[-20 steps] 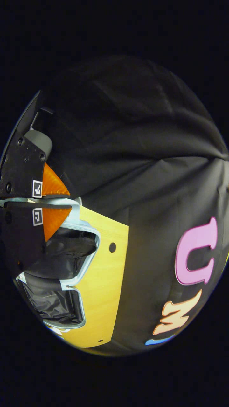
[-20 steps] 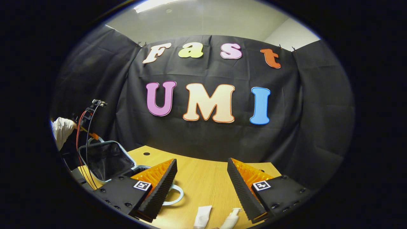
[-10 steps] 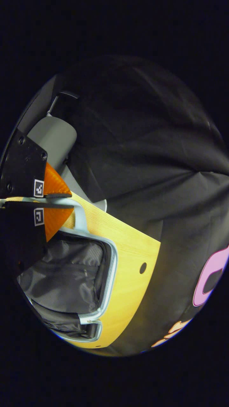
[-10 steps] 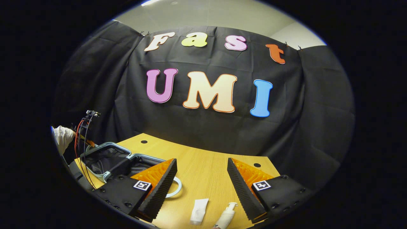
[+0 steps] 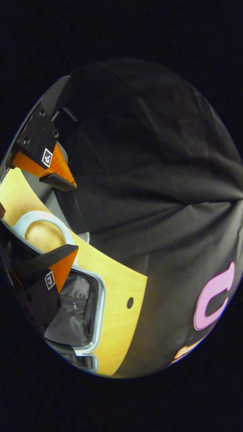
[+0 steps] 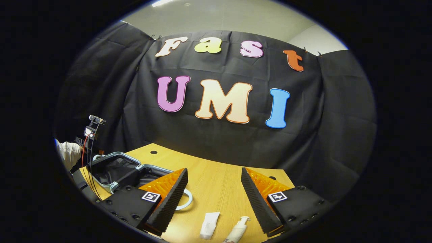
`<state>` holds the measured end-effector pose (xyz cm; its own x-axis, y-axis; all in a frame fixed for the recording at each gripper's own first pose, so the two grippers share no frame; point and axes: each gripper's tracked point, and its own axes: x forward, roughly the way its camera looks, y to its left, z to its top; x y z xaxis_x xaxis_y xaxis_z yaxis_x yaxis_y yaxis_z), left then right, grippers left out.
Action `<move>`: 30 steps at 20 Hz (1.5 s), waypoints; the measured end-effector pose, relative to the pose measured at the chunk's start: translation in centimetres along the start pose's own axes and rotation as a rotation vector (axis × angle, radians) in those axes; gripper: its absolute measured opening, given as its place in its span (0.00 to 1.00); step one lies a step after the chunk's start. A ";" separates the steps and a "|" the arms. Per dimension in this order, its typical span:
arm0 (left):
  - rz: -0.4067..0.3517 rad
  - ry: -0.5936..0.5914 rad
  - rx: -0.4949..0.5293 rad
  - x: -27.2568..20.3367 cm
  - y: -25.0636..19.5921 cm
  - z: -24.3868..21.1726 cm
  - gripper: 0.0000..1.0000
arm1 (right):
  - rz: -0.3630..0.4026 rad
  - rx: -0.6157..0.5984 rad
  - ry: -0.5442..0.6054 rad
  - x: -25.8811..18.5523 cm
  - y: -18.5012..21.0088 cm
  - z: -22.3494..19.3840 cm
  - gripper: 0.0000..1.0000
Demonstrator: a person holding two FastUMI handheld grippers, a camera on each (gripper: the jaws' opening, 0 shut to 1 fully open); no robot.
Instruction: First open the suitcase, pack the skin care products into it, and then close the suitcase.
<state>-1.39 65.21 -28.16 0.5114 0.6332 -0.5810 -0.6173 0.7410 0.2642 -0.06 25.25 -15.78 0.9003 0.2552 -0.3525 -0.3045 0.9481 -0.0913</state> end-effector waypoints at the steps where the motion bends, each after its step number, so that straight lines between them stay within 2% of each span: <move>1: 0.015 -0.041 -0.003 -1.1 0.0 1.2 0.95 | 0.007 -0.002 -0.016 -0.2 -0.3 0.4 1.00; 3: 0.026 -0.139 -0.001 -4.3 -0.5 4.1 0.95 | 0.017 0.001 -0.048 -0.5 -1.2 1.1 1.00; 6: 0.005 -0.294 -0.018 -11.5 -2.8 9.2 0.95 | 0.035 0.030 -0.101 -0.6 -2.9 2.3 1.00; 10: -0.044 -0.447 -0.031 -21.3 -6.1 14.7 0.94 | 0.060 0.085 -0.155 -0.5 -6.0 3.3 1.00; 14: -0.118 -0.596 -0.032 -30.8 -11.9 18.7 0.94 | 0.086 0.112 -0.203 -0.7 -9.7 4.2 1.00; 17: -0.209 -0.667 -0.048 -36.9 -17.0 18.4 0.94 | 0.117 0.143 -0.228 -1.1 -11.9 4.5 1.00; 20: -0.312 -0.689 -0.057 -42.3 -23.2 17.8 0.94 | 0.153 0.182 -0.246 -1.8 -13.2 4.7 1.00; 22: -0.403 -0.688 -0.047 -44.9 -27.4 16.5 0.94 | 0.140 0.189 -0.244 -1.9 -14.0 4.4 0.99; 25: -0.520 -0.689 -0.017 -47.8 -31.4 15.3 0.94 | 0.097 0.198 -0.259 -2.2 -14.4 4.6 0.99; 30: -0.629 -0.677 -0.009 -49.0 -34.0 13.6 0.94 | 0.025 0.205 -0.265 -3.2 -13.6 4.3 0.99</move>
<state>2.62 12.00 1.79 0.9928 0.1125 -0.0411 -0.1106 0.9928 0.0450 2.55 12.33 -9.44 0.9511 0.2938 -0.0951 -0.2830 0.9525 0.1130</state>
